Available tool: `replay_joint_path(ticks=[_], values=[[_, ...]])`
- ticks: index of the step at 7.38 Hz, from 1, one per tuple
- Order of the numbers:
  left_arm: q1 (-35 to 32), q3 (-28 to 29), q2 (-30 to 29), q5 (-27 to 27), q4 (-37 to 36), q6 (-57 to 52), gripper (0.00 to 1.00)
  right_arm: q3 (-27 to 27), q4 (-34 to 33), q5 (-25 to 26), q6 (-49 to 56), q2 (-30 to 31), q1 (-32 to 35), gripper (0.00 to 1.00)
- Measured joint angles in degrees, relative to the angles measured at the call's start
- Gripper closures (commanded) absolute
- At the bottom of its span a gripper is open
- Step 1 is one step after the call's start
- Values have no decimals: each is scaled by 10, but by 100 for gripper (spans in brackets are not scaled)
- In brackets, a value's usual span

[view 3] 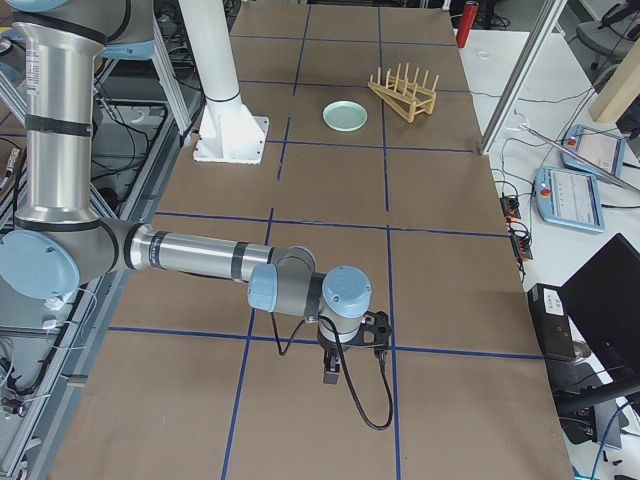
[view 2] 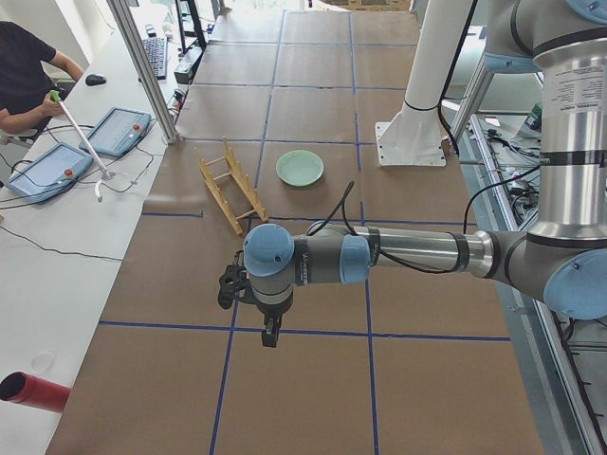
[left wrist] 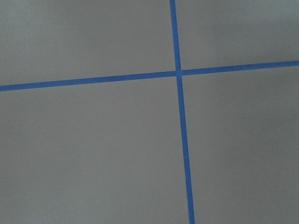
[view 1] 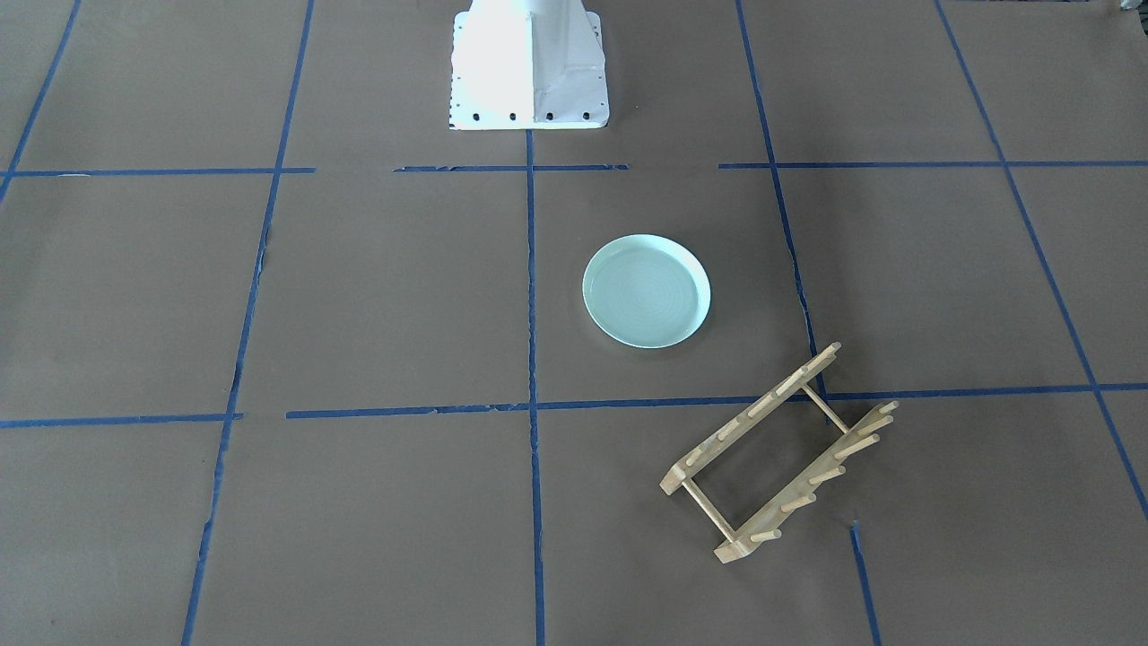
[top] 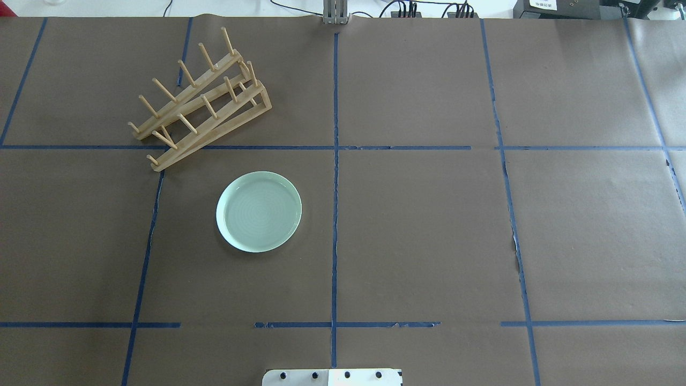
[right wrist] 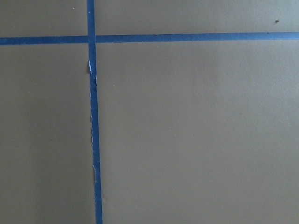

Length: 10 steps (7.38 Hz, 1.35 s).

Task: Place plate on rack

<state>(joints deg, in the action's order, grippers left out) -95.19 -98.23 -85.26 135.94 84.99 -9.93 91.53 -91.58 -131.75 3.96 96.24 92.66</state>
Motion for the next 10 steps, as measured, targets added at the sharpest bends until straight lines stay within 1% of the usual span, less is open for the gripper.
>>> replay_joint_path(ticks=[6,10], values=[[0,-3,-1,1,-7,1,0,0,0,0,-1,0,0,0],[9,-10,-2,2,6,6,0,0,0,0,0,0,0,0]])
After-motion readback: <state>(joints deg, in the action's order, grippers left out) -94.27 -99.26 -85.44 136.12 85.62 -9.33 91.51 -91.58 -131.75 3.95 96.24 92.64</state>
